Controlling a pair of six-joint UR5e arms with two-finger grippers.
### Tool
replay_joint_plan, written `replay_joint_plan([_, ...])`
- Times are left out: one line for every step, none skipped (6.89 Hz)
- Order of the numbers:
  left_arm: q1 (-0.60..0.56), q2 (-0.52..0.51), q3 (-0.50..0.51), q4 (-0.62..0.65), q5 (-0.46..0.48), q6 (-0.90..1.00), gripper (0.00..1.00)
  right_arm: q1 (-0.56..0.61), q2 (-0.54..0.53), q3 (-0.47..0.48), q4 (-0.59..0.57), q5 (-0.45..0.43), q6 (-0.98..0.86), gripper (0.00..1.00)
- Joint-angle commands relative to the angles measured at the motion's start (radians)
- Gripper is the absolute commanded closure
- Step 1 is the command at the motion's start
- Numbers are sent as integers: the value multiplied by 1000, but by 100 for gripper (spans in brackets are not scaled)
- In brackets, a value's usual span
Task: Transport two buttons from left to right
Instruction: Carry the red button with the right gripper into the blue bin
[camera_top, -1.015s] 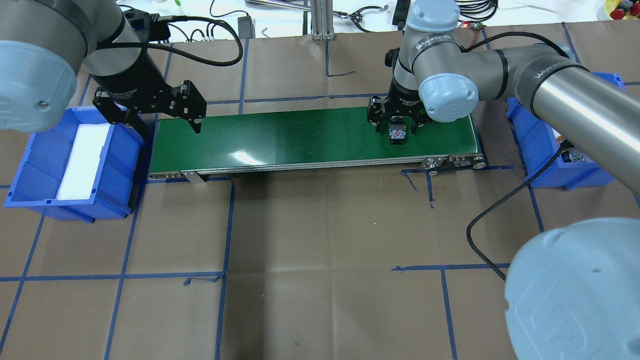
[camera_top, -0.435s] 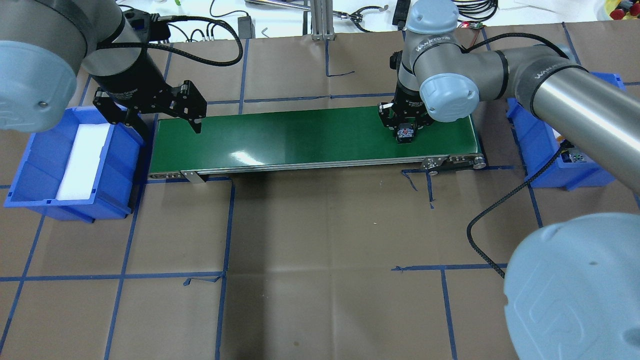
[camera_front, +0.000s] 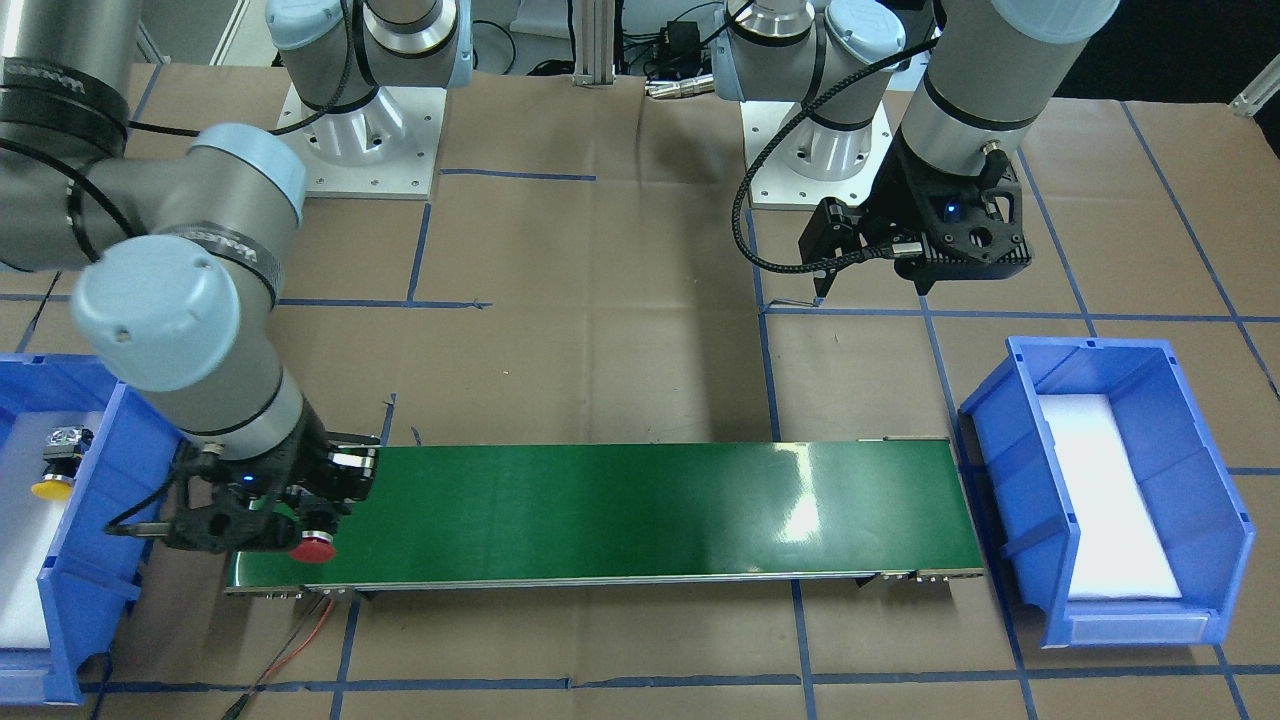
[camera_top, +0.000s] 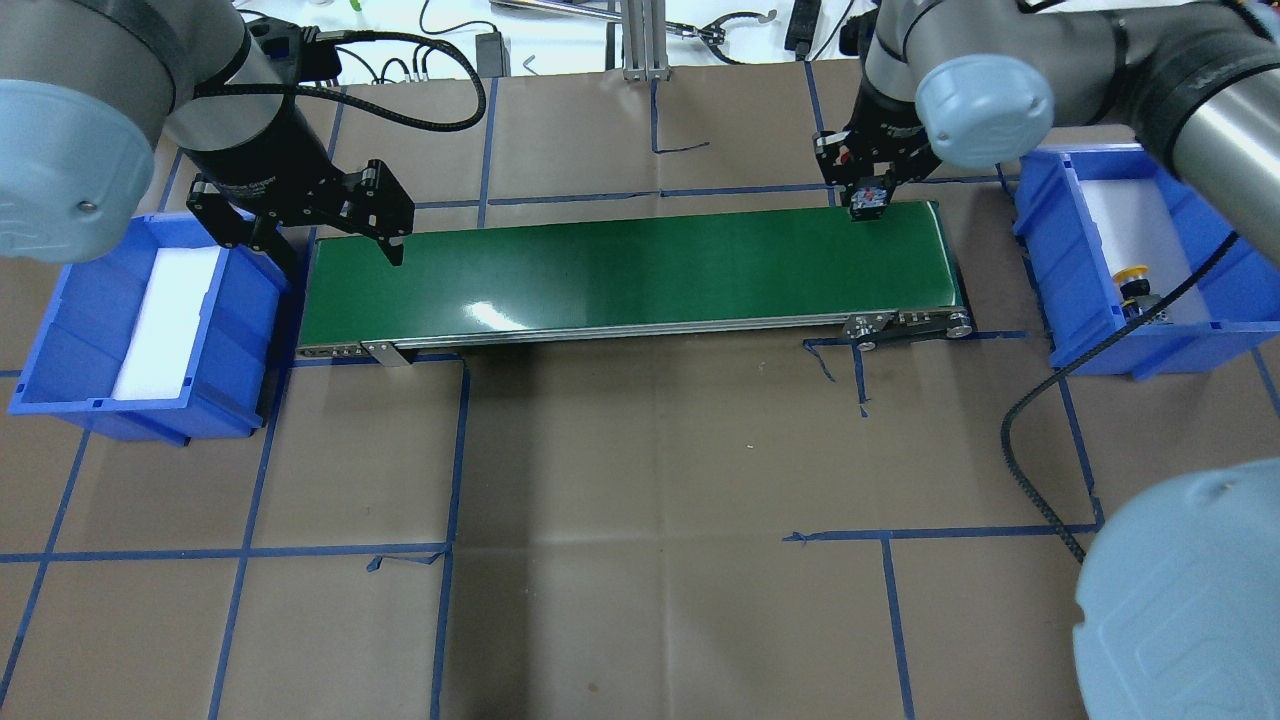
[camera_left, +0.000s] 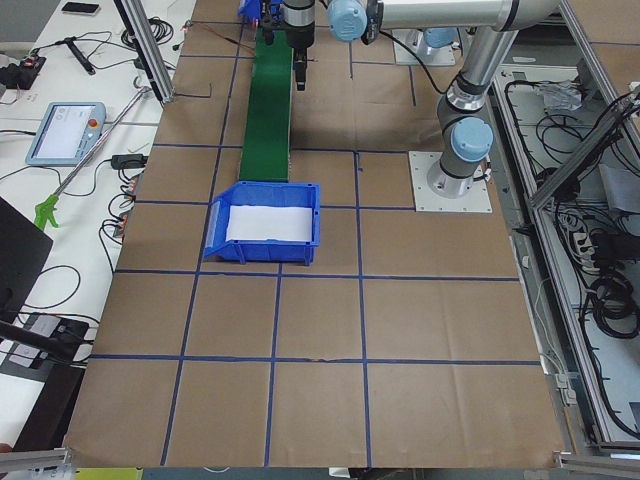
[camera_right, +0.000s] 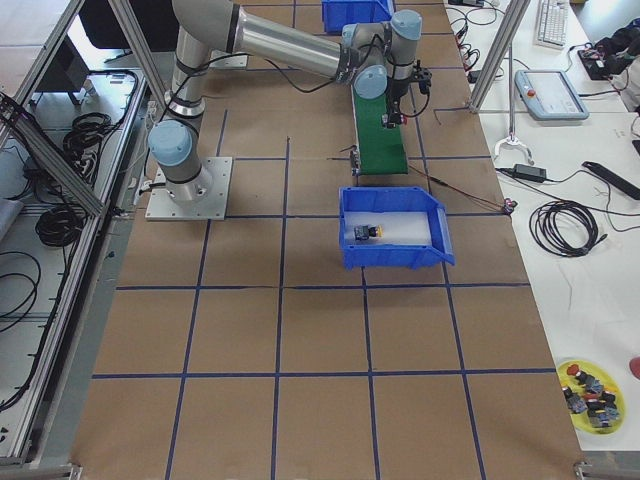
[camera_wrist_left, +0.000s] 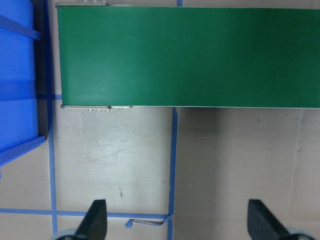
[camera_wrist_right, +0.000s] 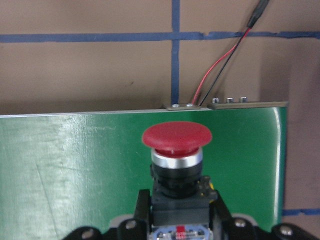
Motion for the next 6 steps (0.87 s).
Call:
replay_joint_plan([0,0,2,0,0,-2,0,-186,-52,-92,167,-2,-232,98])
replay_joint_plan([0,-1,2,0,0,0,0,-292,-71,-109,177,-2,-341,98])
replay_joint_plan([0,0,0,0,2,-2,0,-373,-59,-122,177,-2,-417,97])
replay_joint_plan([0,2,2,0,2,-2,0,-400,-49,-116,175,0,-477,97])
replay_joint_plan([0,-1,2,0,2,-2,0,-406,-7,-111,174,-2,-483,97])
replay_joint_plan([0,0,0,0,2,-2,0,-435,38,-114,163,1,-491,98])
